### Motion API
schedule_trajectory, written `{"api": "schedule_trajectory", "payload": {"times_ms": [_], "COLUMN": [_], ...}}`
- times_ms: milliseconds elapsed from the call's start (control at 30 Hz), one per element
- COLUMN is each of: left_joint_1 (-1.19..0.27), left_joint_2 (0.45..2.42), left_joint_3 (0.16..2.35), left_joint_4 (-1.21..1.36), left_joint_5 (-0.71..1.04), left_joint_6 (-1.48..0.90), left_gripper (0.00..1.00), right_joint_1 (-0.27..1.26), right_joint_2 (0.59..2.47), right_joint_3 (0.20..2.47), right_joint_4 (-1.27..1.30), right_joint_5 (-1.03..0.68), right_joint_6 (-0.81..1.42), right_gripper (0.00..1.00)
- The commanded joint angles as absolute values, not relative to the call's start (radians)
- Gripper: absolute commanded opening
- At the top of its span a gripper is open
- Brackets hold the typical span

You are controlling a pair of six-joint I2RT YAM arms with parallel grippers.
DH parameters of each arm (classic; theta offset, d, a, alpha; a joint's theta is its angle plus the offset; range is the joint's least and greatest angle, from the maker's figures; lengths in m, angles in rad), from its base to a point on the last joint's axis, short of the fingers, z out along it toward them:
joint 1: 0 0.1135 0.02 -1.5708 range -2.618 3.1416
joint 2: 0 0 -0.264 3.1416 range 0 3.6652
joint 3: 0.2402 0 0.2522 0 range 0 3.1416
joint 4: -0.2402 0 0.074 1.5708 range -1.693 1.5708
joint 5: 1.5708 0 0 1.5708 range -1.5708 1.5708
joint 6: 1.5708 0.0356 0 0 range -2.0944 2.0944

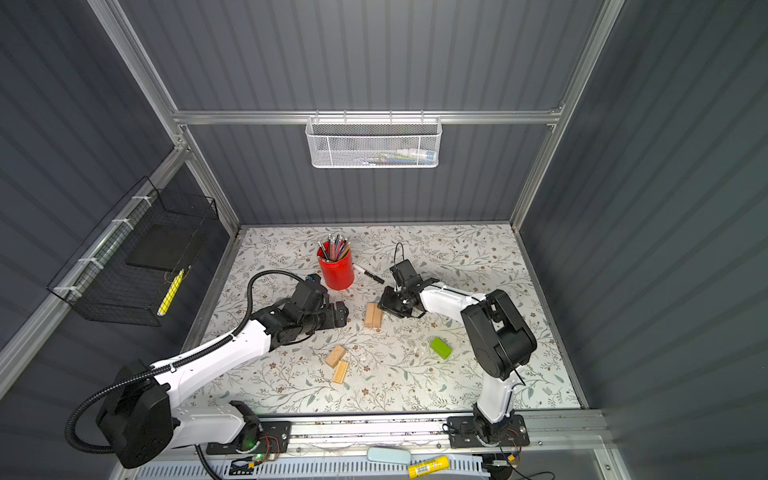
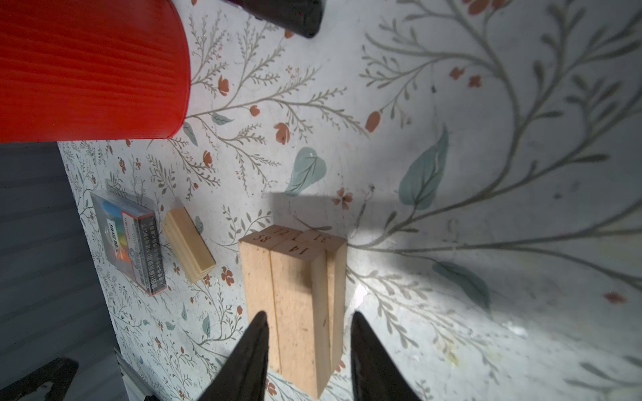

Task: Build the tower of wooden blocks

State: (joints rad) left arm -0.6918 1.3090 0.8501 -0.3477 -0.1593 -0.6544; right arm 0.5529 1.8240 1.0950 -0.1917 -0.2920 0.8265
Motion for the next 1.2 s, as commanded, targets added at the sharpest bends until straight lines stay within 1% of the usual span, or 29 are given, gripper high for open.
{"api": "schedule_trajectory", "payload": {"times_ms": [0,67,133,300,500,1167], "left_joint_1": [-0.684,-0.684,-0.684,-0.683,-0.680,-0.676], "left_joint_2": [1.327,1.327,1.327,1.327,1.332,1.333], "left_joint_3": [0.875,0.874,0.873,0.877,0.880,0.884], "left_joint_4": [-0.340,-0.341,-0.341,-0.342,-0.345,-0.354], "left_joint_5": [-0.138,-0.139,-0.141,-0.144,-0.146,-0.152], "left_joint_6": [-0.632,-0.633,-0.632,-0.631,-0.628,-0.629], "left_gripper": [0.97,0.97,0.97,0.96,0.97,0.97], "right_joint_1": [0.546,0.543,0.541,0.535,0.526,0.525], "right_joint_2": [1.858,1.868,1.875,1.894,1.916,1.935], "right_joint_3": [1.108,1.112,1.113,1.116,1.114,1.132], "right_joint_4": [-0.164,-0.148,-0.133,-0.112,-0.076,-0.060], "right_joint_5": [-0.321,-0.325,-0.363,-0.373,-0.393,-0.431], "right_joint_6": [0.827,0.835,0.841,0.854,0.871,0.878], "right_gripper": [0.41,0.42,0.43,0.44,0.47,0.47]}}
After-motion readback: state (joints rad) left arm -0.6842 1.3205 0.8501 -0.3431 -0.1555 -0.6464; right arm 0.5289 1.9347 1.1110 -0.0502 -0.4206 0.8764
